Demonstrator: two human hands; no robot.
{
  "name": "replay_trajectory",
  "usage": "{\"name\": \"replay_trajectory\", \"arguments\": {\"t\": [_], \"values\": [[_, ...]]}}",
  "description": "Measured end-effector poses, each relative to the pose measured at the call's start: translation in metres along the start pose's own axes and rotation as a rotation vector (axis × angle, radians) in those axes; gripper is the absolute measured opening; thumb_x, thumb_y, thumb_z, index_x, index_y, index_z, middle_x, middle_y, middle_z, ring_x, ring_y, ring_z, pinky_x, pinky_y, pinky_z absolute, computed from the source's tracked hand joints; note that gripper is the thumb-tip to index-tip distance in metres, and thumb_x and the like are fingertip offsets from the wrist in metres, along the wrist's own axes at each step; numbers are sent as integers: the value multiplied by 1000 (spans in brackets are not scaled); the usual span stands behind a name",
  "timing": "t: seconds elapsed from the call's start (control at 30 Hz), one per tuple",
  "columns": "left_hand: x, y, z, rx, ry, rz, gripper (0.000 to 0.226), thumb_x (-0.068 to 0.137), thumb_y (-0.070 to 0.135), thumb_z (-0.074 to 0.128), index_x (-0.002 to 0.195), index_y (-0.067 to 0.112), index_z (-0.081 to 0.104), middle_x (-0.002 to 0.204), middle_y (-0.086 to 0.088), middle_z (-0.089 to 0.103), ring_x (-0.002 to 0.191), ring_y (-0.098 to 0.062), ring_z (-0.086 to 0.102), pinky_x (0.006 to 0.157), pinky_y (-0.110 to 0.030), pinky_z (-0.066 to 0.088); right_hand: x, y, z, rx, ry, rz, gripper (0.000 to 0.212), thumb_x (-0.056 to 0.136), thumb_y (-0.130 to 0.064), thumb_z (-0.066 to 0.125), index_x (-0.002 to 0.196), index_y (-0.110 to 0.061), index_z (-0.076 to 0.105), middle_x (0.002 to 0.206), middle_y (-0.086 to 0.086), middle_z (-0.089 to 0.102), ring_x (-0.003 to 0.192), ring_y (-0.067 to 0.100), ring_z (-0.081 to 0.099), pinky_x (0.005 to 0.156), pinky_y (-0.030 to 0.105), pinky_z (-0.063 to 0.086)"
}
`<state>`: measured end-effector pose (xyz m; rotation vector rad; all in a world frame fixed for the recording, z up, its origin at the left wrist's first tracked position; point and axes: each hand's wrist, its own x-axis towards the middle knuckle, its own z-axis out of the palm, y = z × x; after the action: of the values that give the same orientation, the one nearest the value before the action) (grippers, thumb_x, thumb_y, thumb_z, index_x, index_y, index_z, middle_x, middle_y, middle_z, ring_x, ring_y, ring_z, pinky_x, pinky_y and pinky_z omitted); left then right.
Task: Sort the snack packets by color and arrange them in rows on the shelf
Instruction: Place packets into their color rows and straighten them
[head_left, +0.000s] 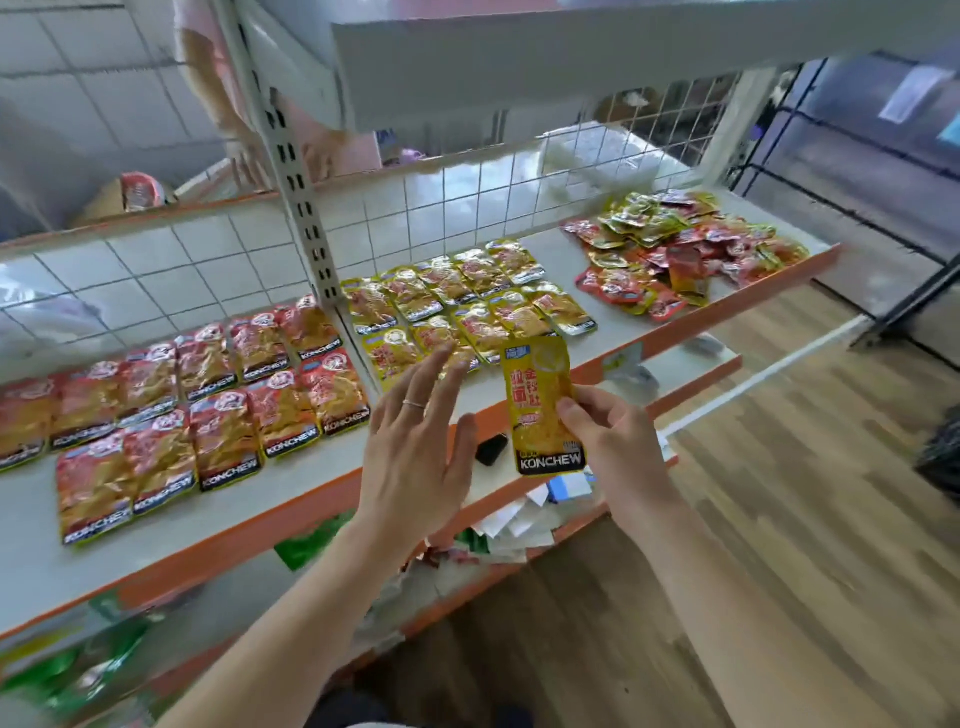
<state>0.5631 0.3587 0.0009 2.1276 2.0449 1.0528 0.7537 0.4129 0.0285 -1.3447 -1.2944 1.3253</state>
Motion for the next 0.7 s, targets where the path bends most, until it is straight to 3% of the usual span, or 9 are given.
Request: {"name": "replay_trajectory", "arguments": {"t": [0.27, 0.47, 0.7], "values": [[18, 18, 40, 9, -40, 36, 52, 102, 37, 40, 147, 12, 48, 157, -5, 42, 143, -30, 40, 115, -46, 34, 27, 12, -37, 115, 33, 59, 17, 96, -8, 63, 96, -21, 74, 88, -5, 78, 86, 9, 73, 73, 17, 55], [45, 10, 63, -5, -59, 23, 52, 101, 38, 41, 146, 13, 49, 156, -5, 42, 141, -30, 40, 110, -46, 35, 64, 12, -40, 54, 47, 87, 16, 98, -9, 60, 107, -11, 74, 92, -1, 78, 87, 11, 74, 69, 16, 53], [86, 3, 87, 12, -66, 30, 52, 100, 39, 42, 146, 15, 49, 157, -4, 41, 141, -30, 41, 107, -50, 39, 115, -5, -46, -11, 54, 70, 17, 98, -10, 60, 109, -13, 73, 96, -2, 77, 90, 10, 73, 70, 13, 53]]}}
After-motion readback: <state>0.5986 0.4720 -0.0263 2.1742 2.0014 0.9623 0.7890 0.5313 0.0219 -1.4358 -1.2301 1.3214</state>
